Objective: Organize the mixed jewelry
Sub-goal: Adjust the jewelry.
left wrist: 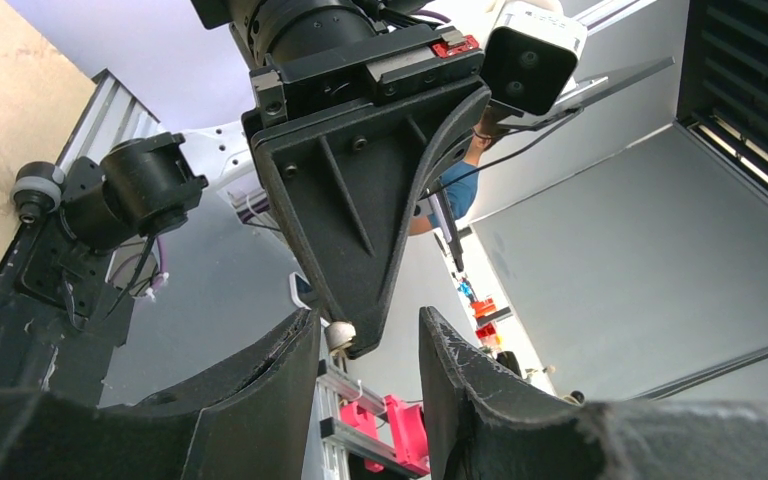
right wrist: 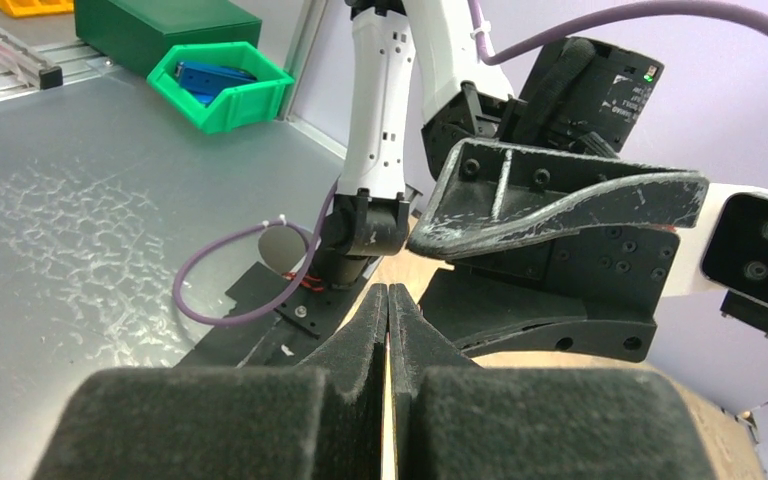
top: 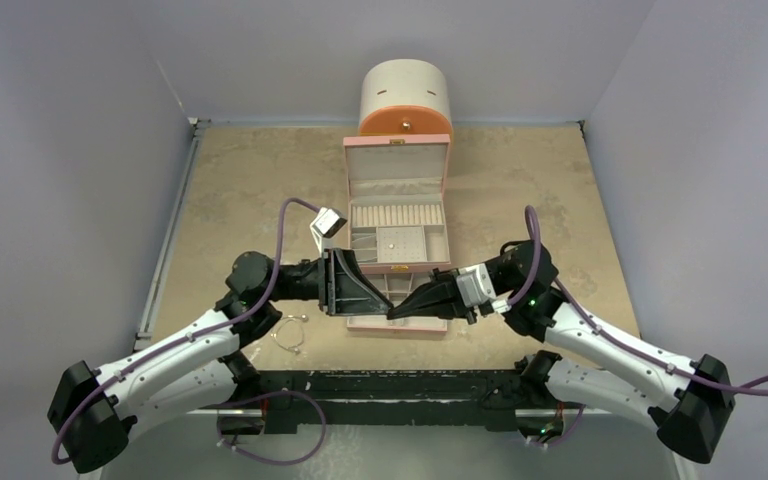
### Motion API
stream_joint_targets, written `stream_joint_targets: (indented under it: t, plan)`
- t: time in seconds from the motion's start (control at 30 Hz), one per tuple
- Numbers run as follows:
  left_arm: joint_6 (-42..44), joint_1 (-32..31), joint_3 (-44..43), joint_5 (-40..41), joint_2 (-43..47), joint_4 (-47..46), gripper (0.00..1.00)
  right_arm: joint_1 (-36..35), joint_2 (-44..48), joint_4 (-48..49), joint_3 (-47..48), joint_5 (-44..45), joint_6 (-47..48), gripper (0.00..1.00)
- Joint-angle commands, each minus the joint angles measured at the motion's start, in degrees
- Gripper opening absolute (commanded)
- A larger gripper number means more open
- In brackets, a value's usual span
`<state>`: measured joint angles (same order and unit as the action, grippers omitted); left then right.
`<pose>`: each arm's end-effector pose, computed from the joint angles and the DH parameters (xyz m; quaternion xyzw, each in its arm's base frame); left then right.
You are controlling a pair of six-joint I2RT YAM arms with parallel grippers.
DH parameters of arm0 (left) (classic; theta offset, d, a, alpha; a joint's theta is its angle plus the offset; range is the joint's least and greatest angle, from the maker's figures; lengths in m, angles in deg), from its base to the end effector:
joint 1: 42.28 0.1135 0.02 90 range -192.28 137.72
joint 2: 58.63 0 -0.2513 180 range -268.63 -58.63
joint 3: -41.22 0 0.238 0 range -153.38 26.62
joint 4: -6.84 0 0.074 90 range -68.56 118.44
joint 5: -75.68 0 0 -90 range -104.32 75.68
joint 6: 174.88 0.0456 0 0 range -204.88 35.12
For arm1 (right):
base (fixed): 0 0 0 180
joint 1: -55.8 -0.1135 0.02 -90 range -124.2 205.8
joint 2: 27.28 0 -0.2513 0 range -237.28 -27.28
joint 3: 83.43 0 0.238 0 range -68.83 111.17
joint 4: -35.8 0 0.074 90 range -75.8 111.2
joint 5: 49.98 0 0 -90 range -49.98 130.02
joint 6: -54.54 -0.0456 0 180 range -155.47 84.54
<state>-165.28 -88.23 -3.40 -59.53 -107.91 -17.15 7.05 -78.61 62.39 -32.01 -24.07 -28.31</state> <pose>0.1112 -0.1615 0.3198 0.1414 0.6028 -0.7724 0.1415 0.0911 0.1661 0.3523 -0.6075 0.1813 0.5165 0.5756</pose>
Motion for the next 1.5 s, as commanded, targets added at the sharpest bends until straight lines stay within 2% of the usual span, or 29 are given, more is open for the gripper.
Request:
stream_joint_targets:
  t: [0.0,0.27,1.1,1.37,1.47]
  plan:
    - [0.0,-0.5,0.7,-0.3,0.6,-3.7,0.4,-0.6,-1.0,5.3,3.7,-0.6,-0.3,0.0]
    - [-0.3,-0.6,0.9,-0.5,1.6,-3.7,0.4,-0.7,-1.9,4.9,3.7,-0.1,0.7,0.0]
    - [-0.9,-0.7,0.6,-0.6,1.8,-5.2,0.21,-1.0,1.0,7.7,-1.1,3.4,-2.5,0.0]
    - [-0.4,-0.8,0.5,-0.6,1.4,-4.8,0.03,-1.0,0.6,7.7,-1.1,3.5,-2.7,0.0]
    - [-0.2,-0.9,0.2,-0.5,1.3,-4.3,0.0,-1.1,0.7,7.6,-1.1,3.7,-2.9,0.0]
